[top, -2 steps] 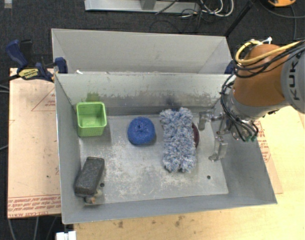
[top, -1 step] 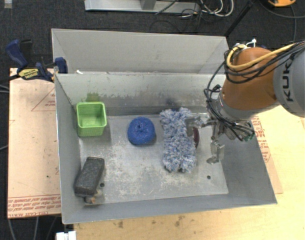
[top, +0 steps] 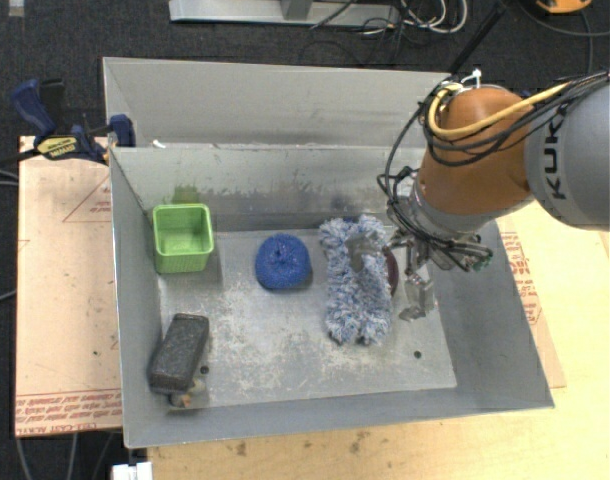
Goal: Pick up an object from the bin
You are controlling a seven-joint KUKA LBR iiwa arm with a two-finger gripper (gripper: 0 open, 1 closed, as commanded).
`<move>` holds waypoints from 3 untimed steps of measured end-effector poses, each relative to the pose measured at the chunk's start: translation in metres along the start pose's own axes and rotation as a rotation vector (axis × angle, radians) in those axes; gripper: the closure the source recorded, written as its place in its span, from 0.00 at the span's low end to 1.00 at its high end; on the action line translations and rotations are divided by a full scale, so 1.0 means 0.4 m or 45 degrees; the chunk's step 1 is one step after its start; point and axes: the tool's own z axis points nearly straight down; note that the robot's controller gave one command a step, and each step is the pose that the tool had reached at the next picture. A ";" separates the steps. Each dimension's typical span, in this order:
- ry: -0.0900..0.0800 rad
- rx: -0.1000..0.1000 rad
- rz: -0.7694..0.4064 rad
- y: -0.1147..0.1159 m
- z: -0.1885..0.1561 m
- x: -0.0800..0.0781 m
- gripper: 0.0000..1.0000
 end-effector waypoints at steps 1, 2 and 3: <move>-0.003 0.004 -0.433 0.009 0.162 -0.029 0.00; -0.003 0.001 -0.628 -0.020 0.218 -0.019 1.00; -0.001 -0.001 -0.656 -0.024 0.210 -0.015 1.00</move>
Offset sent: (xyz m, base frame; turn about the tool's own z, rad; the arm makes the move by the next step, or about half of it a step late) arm 0.0107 -0.0076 -0.0800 -0.5338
